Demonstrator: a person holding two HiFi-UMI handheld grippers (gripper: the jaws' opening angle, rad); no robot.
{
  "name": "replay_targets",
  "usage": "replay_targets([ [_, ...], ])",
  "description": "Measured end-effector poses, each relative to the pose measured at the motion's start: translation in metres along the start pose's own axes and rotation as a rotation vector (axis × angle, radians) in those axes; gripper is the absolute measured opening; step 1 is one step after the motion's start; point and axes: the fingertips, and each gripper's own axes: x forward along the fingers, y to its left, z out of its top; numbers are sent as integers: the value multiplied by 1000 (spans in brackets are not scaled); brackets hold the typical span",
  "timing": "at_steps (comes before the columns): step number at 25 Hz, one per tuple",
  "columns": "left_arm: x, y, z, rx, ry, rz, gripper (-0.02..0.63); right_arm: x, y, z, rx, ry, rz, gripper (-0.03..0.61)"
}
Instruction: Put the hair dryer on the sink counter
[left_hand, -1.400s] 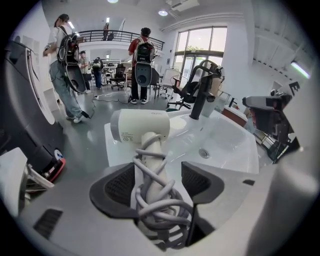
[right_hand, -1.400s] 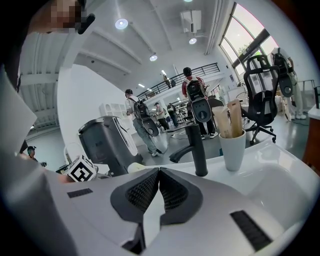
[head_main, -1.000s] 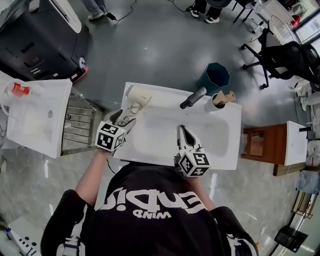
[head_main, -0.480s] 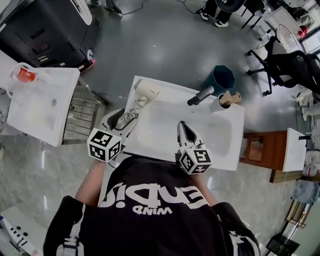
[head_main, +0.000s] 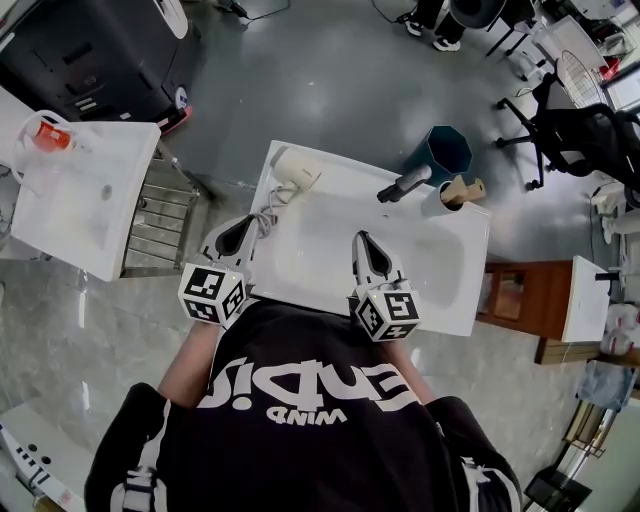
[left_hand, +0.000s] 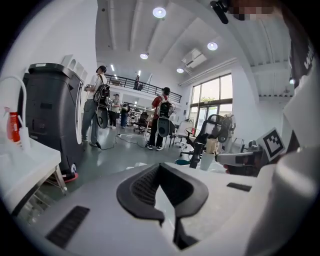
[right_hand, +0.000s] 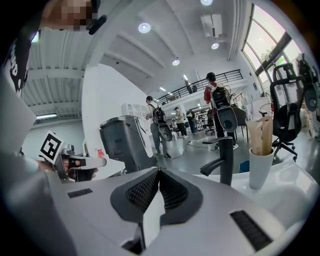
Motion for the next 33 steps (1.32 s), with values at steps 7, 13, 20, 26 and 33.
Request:
replay_targets([
  [7, 10, -4, 8, 23, -16, 6, 8, 3, 3, 1, 11, -10, 0, 23],
  [13, 11, -2, 6, 20, -4, 15, 8, 3, 1, 0, 19, -13, -8, 23],
  [20, 9, 4, 0, 2, 15, 27, 9, 3, 0, -3, 28, -10, -18, 23],
  [26, 8, 5, -5, -5, 34, 30, 9, 5, 1, -4, 33, -6, -15, 23],
  [33, 8, 7, -7, -13, 50, 39, 9, 4, 0, -2, 38, -2, -18, 23],
])
